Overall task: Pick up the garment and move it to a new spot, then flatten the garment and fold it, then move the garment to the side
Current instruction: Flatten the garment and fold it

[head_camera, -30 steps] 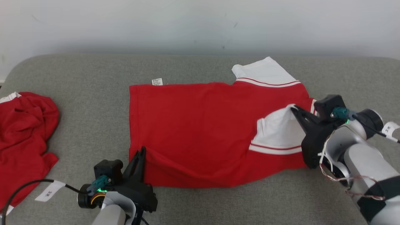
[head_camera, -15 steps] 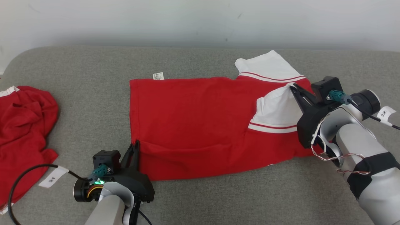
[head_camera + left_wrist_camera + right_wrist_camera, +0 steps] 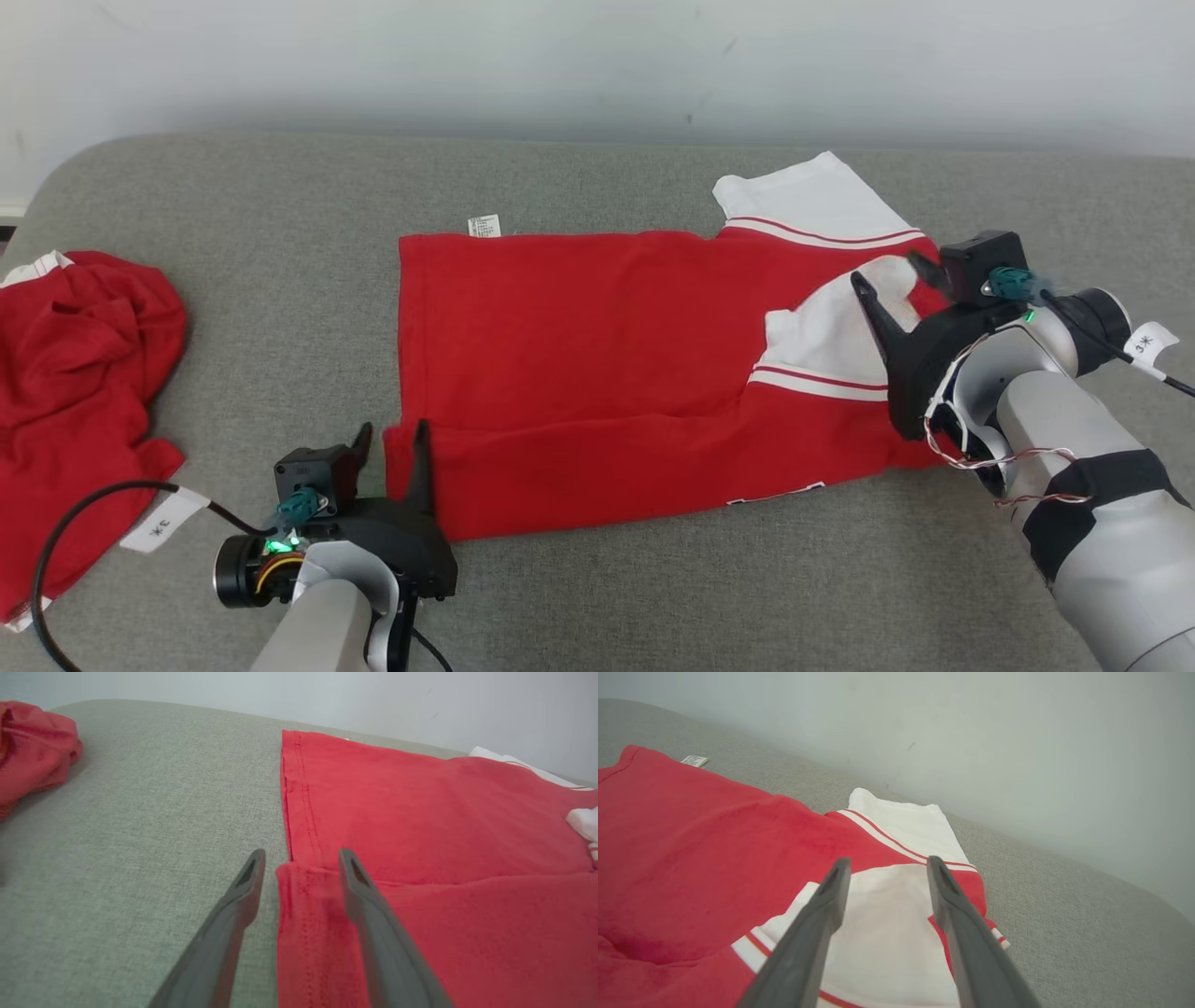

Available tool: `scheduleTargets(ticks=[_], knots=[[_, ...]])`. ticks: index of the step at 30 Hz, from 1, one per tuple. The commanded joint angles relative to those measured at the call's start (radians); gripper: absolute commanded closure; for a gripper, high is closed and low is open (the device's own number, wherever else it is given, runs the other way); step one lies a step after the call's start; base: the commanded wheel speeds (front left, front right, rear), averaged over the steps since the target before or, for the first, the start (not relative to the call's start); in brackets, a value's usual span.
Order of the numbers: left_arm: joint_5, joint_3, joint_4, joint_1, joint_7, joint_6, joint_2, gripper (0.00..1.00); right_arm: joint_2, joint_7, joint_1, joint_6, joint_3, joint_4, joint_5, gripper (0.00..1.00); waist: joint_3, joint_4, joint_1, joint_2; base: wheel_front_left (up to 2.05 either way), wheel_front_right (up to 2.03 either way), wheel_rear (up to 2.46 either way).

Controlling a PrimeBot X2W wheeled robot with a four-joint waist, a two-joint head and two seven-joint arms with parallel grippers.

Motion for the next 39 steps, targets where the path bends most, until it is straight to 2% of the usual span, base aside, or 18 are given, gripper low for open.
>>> scheduleTargets(ticks=[1, 7, 11, 15, 26, 31, 37, 38, 39], knots=[[0.008, 0.002, -0.004, -0.007, -0.005, 0.006, -0.001, 0.00, 0.002, -0.007, 0.002, -0.002, -0.006, 0.003, 0.011, 0.00, -0.006, -0.001, -0.0001, -0.0002, 0.00, 0.00, 0.00], [0.029, 0.019, -0.052, 0.055, -0.004, 0.014, 0.026, 0.00, -0.024, 0.051, 0.047, -0.002, -0.034, -0.020, 0.073, 0.00, -0.047, -0.010, -0.0001, -0.0002, 0.00, 0.00, 0.00], [0.060, -0.019, -0.071, 0.117, 0.001, 0.016, 0.038, 0.00, -0.073, 0.192, 0.129, -0.002, -0.048, -0.070, 0.109, 0.00, -0.073, -0.021, -0.0001, -0.0002, 0.00, 0.00, 0.00], [0.086, -0.054, -0.071, 0.150, 0.037, 0.035, 0.035, 0.00, -0.098, 0.249, 0.200, -0.002, -0.102, -0.100, 0.097, 0.00, -0.077, -0.023, -0.0001, -0.0002, 0.00, 0.00, 0.00], [0.105, -0.093, -0.042, 0.131, 0.101, 0.076, 0.034, 0.00, -0.039, 0.293, 0.279, -0.002, -0.282, -0.103, -0.026, 0.00, -0.038, -0.013, -0.0001, -0.0002, 0.00, 0.00, 0.00], [0.109, -0.114, -0.021, 0.110, 0.120, 0.074, 0.026, 0.00, 0.007, 0.321, 0.286, -0.002, -0.361, -0.082, -0.092, 0.00, -0.028, -0.008, -0.0001, -0.0002, 0.00, 0.00, 0.00], [0.098, -0.133, 0.005, 0.102, 0.143, 0.058, 0.016, 0.00, 0.048, 0.362, 0.304, -0.002, -0.392, -0.083, -0.128, 0.00, -0.025, -0.011, -0.0001, -0.0002, 0.00, 0.00, 0.00], [0.094, -0.137, 0.010, 0.102, 0.146, 0.054, 0.013, 0.00, 0.053, 0.370, 0.311, -0.002, -0.400, -0.084, -0.133, 0.03, -0.027, -0.012, -0.0001, -0.0002, 0.00, 0.00, 0.00], [0.087, -0.140, 0.017, 0.104, 0.154, 0.049, 0.011, 0.00, 0.056, 0.378, 0.322, -0.002, -0.409, -0.085, -0.140, 0.30, -0.032, -0.012, -0.0001, -0.0002, 0.00, 0.00, 0.00]])
